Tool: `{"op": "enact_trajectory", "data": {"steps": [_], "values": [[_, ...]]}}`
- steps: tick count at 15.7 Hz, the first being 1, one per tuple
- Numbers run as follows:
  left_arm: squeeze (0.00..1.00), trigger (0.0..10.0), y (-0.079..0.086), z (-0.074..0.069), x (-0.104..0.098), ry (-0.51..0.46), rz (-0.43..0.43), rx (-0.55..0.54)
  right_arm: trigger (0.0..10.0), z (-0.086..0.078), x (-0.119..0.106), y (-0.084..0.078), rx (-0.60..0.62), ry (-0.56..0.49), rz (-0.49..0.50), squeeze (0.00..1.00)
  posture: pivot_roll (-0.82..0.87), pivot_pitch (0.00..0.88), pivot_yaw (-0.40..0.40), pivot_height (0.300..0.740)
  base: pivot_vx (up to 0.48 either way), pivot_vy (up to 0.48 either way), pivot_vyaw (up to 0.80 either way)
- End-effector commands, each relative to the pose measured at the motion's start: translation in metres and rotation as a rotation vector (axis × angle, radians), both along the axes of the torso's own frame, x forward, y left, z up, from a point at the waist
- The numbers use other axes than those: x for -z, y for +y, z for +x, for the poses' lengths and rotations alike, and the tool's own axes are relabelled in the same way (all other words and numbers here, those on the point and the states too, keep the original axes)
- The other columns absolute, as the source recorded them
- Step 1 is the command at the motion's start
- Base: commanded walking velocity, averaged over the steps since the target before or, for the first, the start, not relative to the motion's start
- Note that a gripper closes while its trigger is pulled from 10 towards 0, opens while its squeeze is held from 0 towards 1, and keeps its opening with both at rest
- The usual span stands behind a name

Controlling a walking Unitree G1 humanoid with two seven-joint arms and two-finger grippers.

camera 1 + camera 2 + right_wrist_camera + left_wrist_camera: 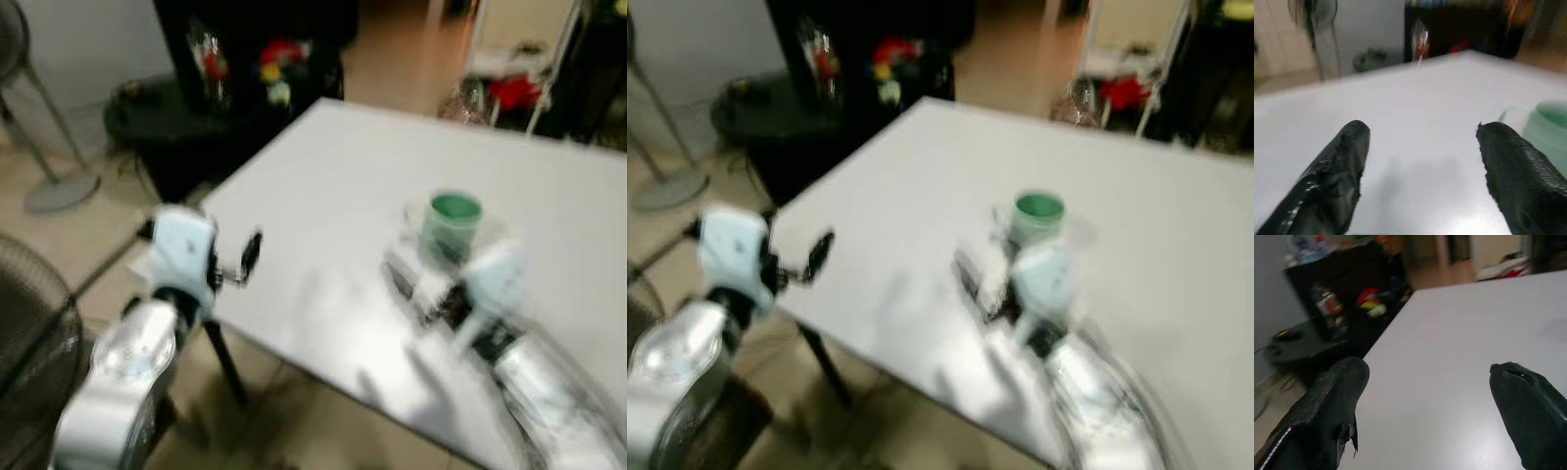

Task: Setting the table

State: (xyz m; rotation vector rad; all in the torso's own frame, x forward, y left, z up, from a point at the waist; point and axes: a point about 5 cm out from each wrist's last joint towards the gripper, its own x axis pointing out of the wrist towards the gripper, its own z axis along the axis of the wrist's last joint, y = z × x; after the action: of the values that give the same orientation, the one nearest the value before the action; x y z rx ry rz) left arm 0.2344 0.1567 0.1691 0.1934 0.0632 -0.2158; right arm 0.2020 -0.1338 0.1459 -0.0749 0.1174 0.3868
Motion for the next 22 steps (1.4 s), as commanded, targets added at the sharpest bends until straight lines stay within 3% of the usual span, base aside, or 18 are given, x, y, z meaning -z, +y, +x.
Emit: {"op": "enact_trajectory", "data": {"steps": [1, 5, 13, 16, 22], "values": [[0.00, 10.0, 0.002, 0.000, 0.001, -0.010, 0.001, -0.029, 10.0, 0.003, -0.004, -0.004, 0.073, -0.016, -0.021, 1.00, -0.08, 0.000, 0.127, 0.740, 0.000, 0.000, 0.80], [0.00, 10.0, 0.006, -0.008, 0.003, 0.010, -0.088, -0.092, 10.0, 0.000, -0.001, -0.008, 0.067, 0.006, 0.002, 1.00, -0.07, 0.000, 0.105, 0.740, 0.000, 0.000, 0.80], [0.00, 10.0, 0.012, -0.024, 0.015, 0.040, -0.075, -0.176, 10.0, 0.008, -0.003, -0.008, 0.042, 0.014, 0.014, 1.00, -0.03, 0.000, 0.024, 0.740, 0.000, 0.000, 0.80], [0.00, 10.0, 0.011, -0.027, 0.015, 0.045, -0.067, -0.215, 10.0, 0.022, -0.010, -0.016, 0.071, -0.044, -0.085, 1.00, -0.01, 0.000, -0.017, 0.740, 0.000, 0.000, 0.80], [0.00, 10.0, 0.022, -0.032, 0.011, 0.039, -0.028, -0.232, 10.0, 0.022, 0.009, -0.016, 0.135, -0.051, -0.110, 1.00, 0.04, 0.000, 0.000, 0.740, 0.000, 0.000, 0.80]]}}
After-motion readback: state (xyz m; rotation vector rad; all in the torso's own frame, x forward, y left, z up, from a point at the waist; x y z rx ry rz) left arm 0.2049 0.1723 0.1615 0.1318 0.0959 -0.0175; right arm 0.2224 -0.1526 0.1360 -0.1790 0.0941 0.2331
